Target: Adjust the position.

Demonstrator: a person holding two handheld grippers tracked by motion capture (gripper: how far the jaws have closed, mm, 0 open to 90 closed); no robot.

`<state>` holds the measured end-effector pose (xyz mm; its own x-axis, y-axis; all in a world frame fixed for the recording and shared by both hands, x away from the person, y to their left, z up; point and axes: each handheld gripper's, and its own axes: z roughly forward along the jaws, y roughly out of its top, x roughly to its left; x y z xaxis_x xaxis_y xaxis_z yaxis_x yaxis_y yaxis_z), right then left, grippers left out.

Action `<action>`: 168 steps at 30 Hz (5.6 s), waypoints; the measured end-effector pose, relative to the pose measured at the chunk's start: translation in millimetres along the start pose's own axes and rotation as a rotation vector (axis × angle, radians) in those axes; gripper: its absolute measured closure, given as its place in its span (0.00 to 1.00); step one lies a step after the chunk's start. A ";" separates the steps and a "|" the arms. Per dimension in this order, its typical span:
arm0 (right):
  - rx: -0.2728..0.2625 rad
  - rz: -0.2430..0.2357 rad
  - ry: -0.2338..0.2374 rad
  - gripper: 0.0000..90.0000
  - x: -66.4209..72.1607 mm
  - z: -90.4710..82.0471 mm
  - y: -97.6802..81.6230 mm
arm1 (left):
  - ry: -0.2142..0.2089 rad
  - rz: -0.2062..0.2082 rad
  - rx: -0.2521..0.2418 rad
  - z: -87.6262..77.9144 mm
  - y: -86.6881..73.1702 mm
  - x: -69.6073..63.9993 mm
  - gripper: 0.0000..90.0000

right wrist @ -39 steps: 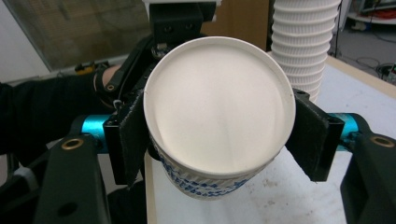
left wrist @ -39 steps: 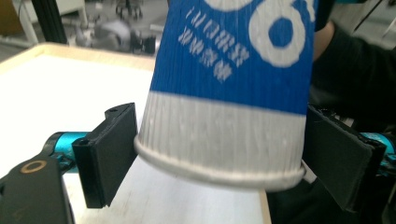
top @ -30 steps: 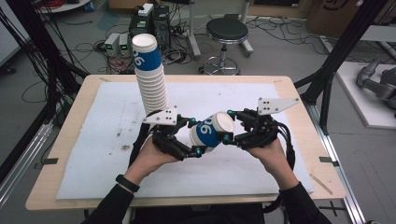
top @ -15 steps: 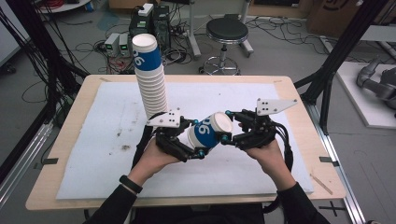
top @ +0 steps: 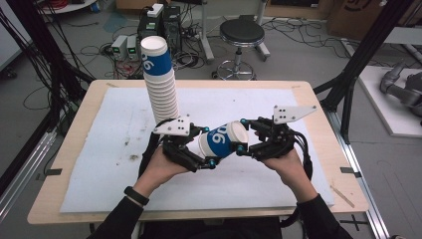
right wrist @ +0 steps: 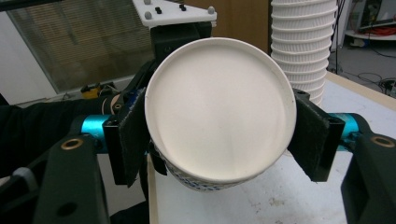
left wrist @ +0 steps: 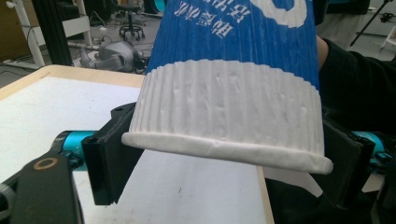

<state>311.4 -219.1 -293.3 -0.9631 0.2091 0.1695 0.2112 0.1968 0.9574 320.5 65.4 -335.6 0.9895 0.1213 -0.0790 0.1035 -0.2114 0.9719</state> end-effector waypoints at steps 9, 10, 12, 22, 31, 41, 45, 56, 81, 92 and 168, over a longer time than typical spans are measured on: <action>0.022 -0.017 -0.012 0.21 0.4 -1.5 0.6 | 0.001 -0.007 0.029 -5.6 2.8 1.5 0.21; 0.022 -0.022 -0.012 0.21 0.2 -3.0 1.1 | -0.001 -0.007 0.040 -6.0 3.1 1.8 0.21; 0.028 -0.024 -0.018 0.19 -0.3 -6.4 3.0 | -0.005 -0.007 0.058 -6.6 3.4 1.9 0.21; 0.139 -0.049 -0.040 0.19 1.6 -6.9 7.5 | 0.037 0.009 0.213 -4.6 8.2 -0.6 0.21; 0.248 -0.059 -0.063 0.20 2.2 7.5 2.5 | 0.066 0.024 0.310 0.8 8.6 -2.6 0.21; 0.284 -0.080 -0.077 0.29 0.2 10.4 0.4 | 0.070 0.024 0.332 1.6 10.7 -3.8 0.22; 0.273 -0.063 -0.047 0.32 -2.9 7.9 -0.8 | 0.056 0.023 0.316 0.7 10.6 -3.5 0.21; 0.246 -0.036 0.011 0.34 -7.0 2.4 -1.1 | 0.026 0.010 0.290 -0.5 9.9 -2.4 0.20; 0.209 -0.041 0.027 0.34 -9.3 -2.9 0.7 | 0.004 -0.041 0.128 -6.7 9.3 1.0 0.16; 0.078 -0.024 0.052 0.34 -11.4 -11.8 -0.7 | -0.041 -0.083 -0.075 -11.7 5.8 4.0 0.16; 0.233 -0.060 0.071 0.30 -5.1 13.4 -7.0 | -0.021 0.007 -0.041 -16.1 16.6 -5.5 0.22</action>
<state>317.1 -208.7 -304.0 -0.9826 0.1244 0.1379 0.1782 0.4240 0.8879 315.2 76.9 -315.4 0.9921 0.0999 -0.0759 0.0924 -0.1719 0.9808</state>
